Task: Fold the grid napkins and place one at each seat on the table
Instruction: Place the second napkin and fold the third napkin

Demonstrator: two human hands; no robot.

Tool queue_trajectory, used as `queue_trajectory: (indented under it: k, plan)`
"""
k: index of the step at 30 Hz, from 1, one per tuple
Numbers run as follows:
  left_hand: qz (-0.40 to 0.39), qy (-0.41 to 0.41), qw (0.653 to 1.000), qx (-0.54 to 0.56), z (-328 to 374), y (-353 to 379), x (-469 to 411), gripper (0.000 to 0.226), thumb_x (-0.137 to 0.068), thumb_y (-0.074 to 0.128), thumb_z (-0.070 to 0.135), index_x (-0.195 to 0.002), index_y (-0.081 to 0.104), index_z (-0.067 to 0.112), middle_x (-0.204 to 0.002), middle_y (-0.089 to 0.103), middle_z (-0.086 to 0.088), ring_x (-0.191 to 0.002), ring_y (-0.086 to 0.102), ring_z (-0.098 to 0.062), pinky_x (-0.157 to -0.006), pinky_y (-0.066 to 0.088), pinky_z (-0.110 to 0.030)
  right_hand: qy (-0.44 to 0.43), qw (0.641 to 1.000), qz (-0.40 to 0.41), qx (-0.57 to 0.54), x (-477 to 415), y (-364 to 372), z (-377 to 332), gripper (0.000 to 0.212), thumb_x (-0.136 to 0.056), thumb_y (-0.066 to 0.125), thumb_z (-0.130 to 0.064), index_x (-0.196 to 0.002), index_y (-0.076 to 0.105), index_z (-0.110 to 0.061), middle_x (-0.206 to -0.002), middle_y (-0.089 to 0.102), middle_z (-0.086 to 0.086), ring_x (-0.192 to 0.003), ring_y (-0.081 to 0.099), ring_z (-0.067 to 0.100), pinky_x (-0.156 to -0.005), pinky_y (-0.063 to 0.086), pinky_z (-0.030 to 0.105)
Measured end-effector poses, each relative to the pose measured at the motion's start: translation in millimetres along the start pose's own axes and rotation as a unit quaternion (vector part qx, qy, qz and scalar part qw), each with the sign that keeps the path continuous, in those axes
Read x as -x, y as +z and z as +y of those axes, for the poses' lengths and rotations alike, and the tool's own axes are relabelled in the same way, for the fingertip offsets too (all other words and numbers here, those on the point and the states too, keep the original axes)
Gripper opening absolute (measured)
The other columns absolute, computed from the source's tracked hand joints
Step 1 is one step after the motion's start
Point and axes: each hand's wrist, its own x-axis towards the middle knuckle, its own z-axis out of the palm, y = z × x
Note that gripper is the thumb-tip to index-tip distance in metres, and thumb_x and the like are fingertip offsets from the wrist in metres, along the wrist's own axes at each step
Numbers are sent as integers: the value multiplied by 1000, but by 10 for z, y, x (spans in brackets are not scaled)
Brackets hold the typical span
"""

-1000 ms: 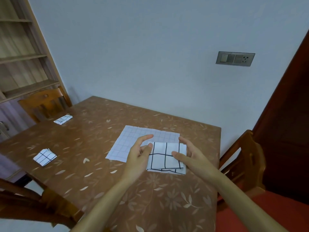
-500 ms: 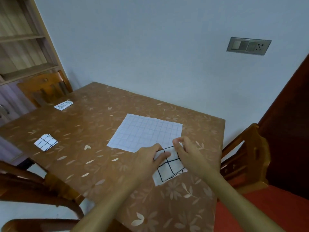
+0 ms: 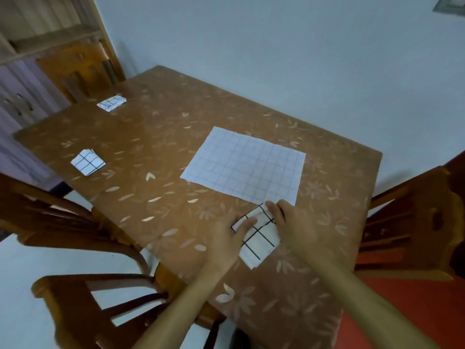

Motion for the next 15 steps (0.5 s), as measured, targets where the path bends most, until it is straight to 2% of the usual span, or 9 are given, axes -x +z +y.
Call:
queue_trajectory:
  k: [2, 3, 4, 5, 7, 9, 11, 13, 15]
  plan:
    - [61, -35, 997, 43, -215, -32, -1, 29, -95, 66, 31, -68, 57, 24, -60, 56, 14, -52, 51, -4, -58, 40, -27, 29, 997, -31, -69, -5, 124, -13, 37, -100, 40, -53, -84, 54, -23, -69, 63, 0, -59, 61, 17, -49, 41, 19]
    - [91, -64, 992, 56, -329, -49, -5, 22, -97, 63, 34, -79, 64, 21, -73, 65, 13, -59, 57, -3, -63, 45, -30, 51, 990, -49, -120, 11, 187, -26, 36, -99, 42, -54, -93, 58, -23, -74, 68, 1, -63, 65, 15, -51, 45, 16]
    - [112, -110, 985, 65, -426, -65, -18, 25, -99, 59, 37, -95, 68, 14, -97, 73, 4, -74, 66, -3, -72, 54, -33, 67, 981, -69, -171, 34, 255, -28, 37, -98, 44, -56, -101, 60, -23, -81, 71, 2, -68, 69, 13, -56, 51, 16]
    - [123, -172, 974, 85, -540, -64, -33, 31, -101, 55, 36, -106, 66, 7, -112, 72, -12, -87, 71, -12, -78, 59, -41, 83, 969, -99, -211, 51, 341, -15, 39, -96, 46, -58, -108, 62, -24, -90, 73, 0, -78, 71, 13, -65, 57, 21]
    - [132, -284, 930, 192, -752, -43, -62, 18, -103, 52, 26, -104, 62, 10, -107, 72, -17, -82, 73, -23, -75, 62, -45, 122, 938, -166, -279, 100, 536, 7, 31, -94, 55, -54, -116, 60, -33, -107, 70, -9, -96, 70, 12, -82, 61, 35]
    - [130, -360, 884, 270, -919, -10, -93, 12, -103, 52, 15, -97, 62, 14, -96, 73, -14, -72, 69, -19, -73, 58, -43, 162, 911, -213, -314, 139, 774, 28, 38, -89, 69, -45, -123, 53, -41, -110, 67, -18, -97, 69, 7, -79, 62, 35]
    - [129, -408, 855, 293, -1132, 31, -94, 11, -101, 54, 11, -96, 64, 11, -92, 72, -12, -74, 67, -21, -72, 56, -38, 197, 904, -232, -300, 173, 1060, 86, 53, -85, 76, -39, -129, 47, -38, -109, 70, -13, -93, 72, 10, -73, 63, 35]
    - [123, -430, 870, 205, -1377, 65, -56, 10, -98, 59, 14, -97, 67, 8, -93, 73, -13, -76, 69, -23, -70, 59, -37, 214, 907, -241, -272, 198, 1317, 200, 56, -86, 74, -35, -133, 45, -31, -109, 70, -9, -95, 72, 16, -83, 62, 44]
    - [76, -403, 912, 14, -1534, 55, 20, 20, -95, 61, 26, -95, 71, 9, -86, 76, -8, -72, 71, -22, -71, 61, -37, 202, 914, -253, -243, 218, 1430, 279, 63, -88, 70, -32, -143, 40, -25, -113, 67, -8, -103, 68, 20, -94, 57, 45]
